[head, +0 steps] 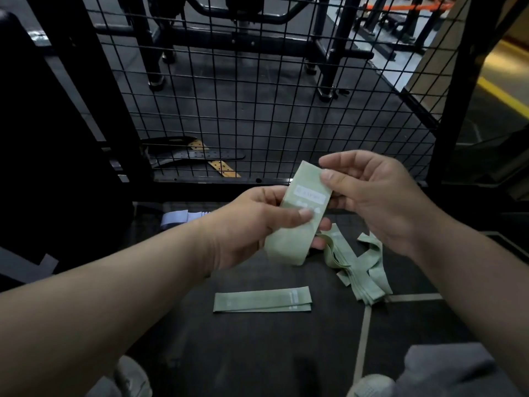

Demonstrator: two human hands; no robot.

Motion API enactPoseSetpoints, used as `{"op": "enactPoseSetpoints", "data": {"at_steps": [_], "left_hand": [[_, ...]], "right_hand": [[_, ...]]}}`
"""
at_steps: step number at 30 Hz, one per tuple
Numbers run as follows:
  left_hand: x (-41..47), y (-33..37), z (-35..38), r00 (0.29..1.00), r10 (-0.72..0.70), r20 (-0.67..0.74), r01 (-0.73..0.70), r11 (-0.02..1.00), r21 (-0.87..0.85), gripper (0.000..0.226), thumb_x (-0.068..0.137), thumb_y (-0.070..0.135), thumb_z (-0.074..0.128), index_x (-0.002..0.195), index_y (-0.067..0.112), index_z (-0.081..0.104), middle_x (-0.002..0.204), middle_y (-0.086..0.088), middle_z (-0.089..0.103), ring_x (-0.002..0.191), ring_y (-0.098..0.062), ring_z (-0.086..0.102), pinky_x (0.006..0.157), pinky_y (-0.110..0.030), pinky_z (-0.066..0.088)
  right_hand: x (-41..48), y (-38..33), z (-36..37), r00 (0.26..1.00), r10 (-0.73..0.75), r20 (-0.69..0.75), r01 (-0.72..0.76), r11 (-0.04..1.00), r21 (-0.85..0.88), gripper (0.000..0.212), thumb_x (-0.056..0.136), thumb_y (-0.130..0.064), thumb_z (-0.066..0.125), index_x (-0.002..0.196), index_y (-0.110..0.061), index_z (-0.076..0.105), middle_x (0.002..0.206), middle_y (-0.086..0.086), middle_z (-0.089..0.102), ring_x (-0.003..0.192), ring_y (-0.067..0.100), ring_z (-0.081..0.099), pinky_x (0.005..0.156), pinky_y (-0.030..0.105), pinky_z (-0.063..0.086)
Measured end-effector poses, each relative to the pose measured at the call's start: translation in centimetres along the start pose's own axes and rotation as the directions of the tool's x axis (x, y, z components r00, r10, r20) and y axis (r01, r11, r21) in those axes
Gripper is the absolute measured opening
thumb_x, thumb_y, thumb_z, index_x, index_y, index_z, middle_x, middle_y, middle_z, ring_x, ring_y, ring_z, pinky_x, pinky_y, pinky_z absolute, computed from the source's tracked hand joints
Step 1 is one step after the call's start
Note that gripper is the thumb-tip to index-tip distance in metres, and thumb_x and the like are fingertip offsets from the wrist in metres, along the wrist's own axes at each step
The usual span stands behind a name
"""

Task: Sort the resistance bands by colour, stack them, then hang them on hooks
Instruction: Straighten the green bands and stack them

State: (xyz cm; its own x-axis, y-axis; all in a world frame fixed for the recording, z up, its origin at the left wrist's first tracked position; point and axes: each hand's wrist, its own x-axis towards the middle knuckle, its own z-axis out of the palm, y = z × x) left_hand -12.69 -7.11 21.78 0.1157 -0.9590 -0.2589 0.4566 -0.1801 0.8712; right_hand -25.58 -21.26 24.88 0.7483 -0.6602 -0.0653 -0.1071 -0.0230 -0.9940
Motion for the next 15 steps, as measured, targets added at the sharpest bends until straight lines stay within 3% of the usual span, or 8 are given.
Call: {"op": "enactPoseSetpoints", "data": {"at_steps": [3,6,9,12,15], "left_hand": [[-0.1,-0.2,0.0,0.999,0.033,0.011,-0.033,0.999,0.018,0.025,0.093,0.002,0.057,0.116,0.006,0.066,0.104,-0.020,0.072,0.085,-0.032,0.071,0.078,-0.038,0.058],[0.0,-0.4,-0.1,1.000,0.020,0.017,-0.019,1.000,-0.025,0.026,0.094,0.001,0.054,0.118,0.001,0.065,0.106,-0.025,0.071,0.086,-0.035,0.071,0.077,-0.039,0.059],[0.1,-0.6,-0.4,0.999,-0.018,0.043,0.019,1.000,-0.023,0.027,0.095,0.004,0.056,0.120,0.000,0.063,0.107,-0.026,0.070,0.089,-0.035,0.071,0.077,-0.038,0.059],[0.2,-1.3,-1.4,0.993,-0.089,0.073,0.080,0.989,0.122,0.029,0.094,0.007,0.061,0.121,-0.001,0.062,0.107,-0.024,0.070,0.092,-0.035,0.069,0.084,-0.042,0.056],[0.3,-2.3,-3.1,0.985,-0.171,0.031,0.151,0.933,0.327,0.028,0.090,0.007,0.067,0.116,-0.001,0.064,0.108,-0.022,0.070,0.096,-0.036,0.069,0.092,-0.051,0.052]], "right_hand": [[-0.1,0.0,-0.2,0.989,0.073,0.127,-0.064,0.995,-0.070,0.022,0.094,-0.022,0.063,0.107,-0.006,0.070,0.101,0.016,0.074,0.094,0.029,0.071,0.078,0.036,0.059],[-0.2,-0.1,-0.1,0.981,0.119,0.156,-0.094,0.983,-0.154,0.025,0.095,-0.027,0.062,0.101,-0.005,0.072,0.099,0.017,0.074,0.090,0.029,0.069,0.086,0.045,0.058],[0.0,-0.1,0.1,0.993,0.102,0.052,-0.097,0.991,-0.094,0.019,0.097,-0.024,0.060,0.098,-0.007,0.068,0.097,0.013,0.074,0.090,0.029,0.071,0.078,0.039,0.061],[0.7,-0.1,-0.4,0.983,0.137,-0.123,-0.135,0.991,0.023,0.012,0.100,-0.022,0.057,0.095,-0.013,0.061,0.095,0.009,0.070,0.086,0.024,0.071,0.068,0.037,0.061],[2.1,1.0,-1.8,0.950,0.185,-0.251,-0.175,0.983,0.060,0.013,0.101,-0.023,0.054,0.101,-0.011,0.060,0.103,0.010,0.069,0.093,0.025,0.071,0.077,0.041,0.061]]}}
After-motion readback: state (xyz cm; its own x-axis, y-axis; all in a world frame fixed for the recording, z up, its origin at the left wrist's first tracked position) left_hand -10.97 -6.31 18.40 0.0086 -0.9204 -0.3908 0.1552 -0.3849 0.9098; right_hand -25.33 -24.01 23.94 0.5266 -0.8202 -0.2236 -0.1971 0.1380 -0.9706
